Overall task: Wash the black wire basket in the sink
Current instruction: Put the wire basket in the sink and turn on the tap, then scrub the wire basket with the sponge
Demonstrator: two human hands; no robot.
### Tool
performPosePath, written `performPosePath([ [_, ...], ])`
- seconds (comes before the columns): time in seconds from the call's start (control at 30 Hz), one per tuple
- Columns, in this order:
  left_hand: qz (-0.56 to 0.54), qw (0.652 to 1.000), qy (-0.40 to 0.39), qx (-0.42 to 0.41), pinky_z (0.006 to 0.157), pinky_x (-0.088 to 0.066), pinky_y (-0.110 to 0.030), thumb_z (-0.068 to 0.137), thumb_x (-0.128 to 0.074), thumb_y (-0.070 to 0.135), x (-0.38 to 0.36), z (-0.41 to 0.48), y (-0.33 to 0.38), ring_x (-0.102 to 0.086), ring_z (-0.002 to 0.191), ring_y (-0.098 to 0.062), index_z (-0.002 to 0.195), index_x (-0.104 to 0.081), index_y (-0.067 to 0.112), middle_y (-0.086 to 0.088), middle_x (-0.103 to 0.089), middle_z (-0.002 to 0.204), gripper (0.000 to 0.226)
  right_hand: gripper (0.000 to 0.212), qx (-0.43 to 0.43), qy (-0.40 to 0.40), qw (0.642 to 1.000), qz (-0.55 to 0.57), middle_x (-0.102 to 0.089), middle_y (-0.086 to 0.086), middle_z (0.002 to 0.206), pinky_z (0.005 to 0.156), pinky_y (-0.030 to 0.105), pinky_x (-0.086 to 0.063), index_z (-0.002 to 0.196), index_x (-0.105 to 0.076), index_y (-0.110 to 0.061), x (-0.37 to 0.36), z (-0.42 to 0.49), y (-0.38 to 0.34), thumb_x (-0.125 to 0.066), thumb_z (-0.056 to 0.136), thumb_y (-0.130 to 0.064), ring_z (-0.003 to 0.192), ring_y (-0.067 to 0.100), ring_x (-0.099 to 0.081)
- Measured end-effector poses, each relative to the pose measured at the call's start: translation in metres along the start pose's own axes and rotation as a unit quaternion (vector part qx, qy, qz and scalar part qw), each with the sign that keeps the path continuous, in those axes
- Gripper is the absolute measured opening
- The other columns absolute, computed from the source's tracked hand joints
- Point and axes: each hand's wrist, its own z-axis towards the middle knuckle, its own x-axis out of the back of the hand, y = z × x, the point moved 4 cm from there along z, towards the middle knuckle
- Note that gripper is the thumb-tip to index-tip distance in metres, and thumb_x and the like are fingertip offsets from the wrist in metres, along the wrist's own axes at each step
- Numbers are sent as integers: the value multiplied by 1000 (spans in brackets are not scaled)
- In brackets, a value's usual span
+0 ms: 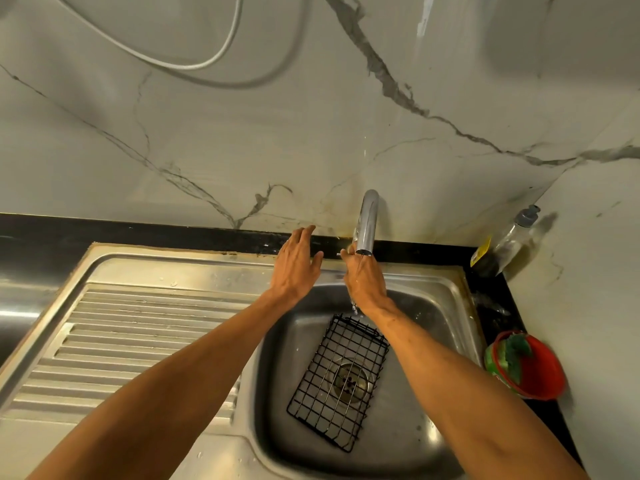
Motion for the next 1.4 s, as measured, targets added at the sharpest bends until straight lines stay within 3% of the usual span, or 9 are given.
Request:
performPosePath([
  [0.1, 0, 1000, -4, -8, 111, -45, -44, 101, -60, 22, -2, -4, 3, -53, 130, -29, 155, -32, 11, -13, -43, 152, 61, 55, 64, -27, 990, -119, -39, 22, 149, 93, 30, -56, 146, -42, -4, 4, -3, -5, -60, 95, -4, 123, 30, -57],
  [0.2, 2, 1000, -12, -11, 111, -43, -41, 101, -59, 22, -3, -11, 7, -51, 133, -30, 156, -30, 11, -13, -41, 154, 63, 63, 112, -71, 974, -185, -36, 27, 150, 112, 42, -41, 151, -32, -1, 11, -10, -8, -60, 96, -7, 134, 34, -44],
  [0.4, 15, 999, -38, -6, 113, -41, -43, 101, -58, 21, -5, -36, 19, -48, 136, -31, 156, -30, 10, -14, -39, 156, 63, 67, 63, -68, 995, -37, -41, 12, 148, 110, 34, -43, 146, -44, -7, 32, -51, -7, -69, 84, 5, 135, 26, -45],
  [0.6, 4, 997, -76, 4, 107, -47, -43, 100, -60, 22, -21, -81, 36, -54, 130, -30, 152, -38, 12, -11, -43, 152, 57, 53, -44, -51, 996, 63, -59, 0, 98, 84, 31, -56, 128, -63, -7, 43, -110, 16, -58, 81, 17, 88, 15, -58],
  [0.83, -9, 992, -124, 14, 104, -47, -44, 100, -60, 24, -52, -131, 43, -55, 128, -30, 149, -42, 12, -10, -48, 146, 54, 33, -134, 40, 985, 97, -68, 2, 107, 79, 10, -49, 118, -71, -11, 83, -161, 52, -60, 89, 2, 92, 8, -63],
  [1.03, -30, 986, -163, -24, 108, -46, -42, 102, -57, 25, -76, -152, 76, -51, 132, -27, 154, -35, 13, -9, -42, 154, 58, 26, -167, 190, 965, 63, -71, 9, 107, 85, 36, -56, 110, -72, -6, 160, -190, 87, -67, 85, 0, 96, 22, -67],
  [1.17, -37, 982, -170, -67, 107, -48, -44, 102, -57, 24, -91, -150, 110, -60, 120, -26, 153, -36, 13, -8, -43, 153, 57, 23, -210, 258, 943, 27, -71, 9, 101, 85, 32, -51, 104, -74, -9, 195, -204, 109, -67, 84, -3, 94, 25, -67],
  [1.3, -34, 977, -181, -105, 111, -45, -43, 100, -60, 21, -105, -144, 139, -55, 129, -28, 154, -36, 13, -8, -42, 153, 60, 13, -264, 254, 931, 3, -70, 14, 98, 86, 44, -53, 93, -74, -8, 206, -210, 131, -69, 82, -11, 94, 32, -64],
  [1.4, -31, 974, -181, -131, 110, -44, -40, 98, -62, 18, -114, -140, 159, -53, 132, -29, 151, -39, 11, -10, -45, 150, 59, 16, -291, 220, 931, -2, -69, 17, 101, 86, 44, -54, 94, -73, -6, 205, -207, 142, -69, 82, -15, 96, 34, -64],
])
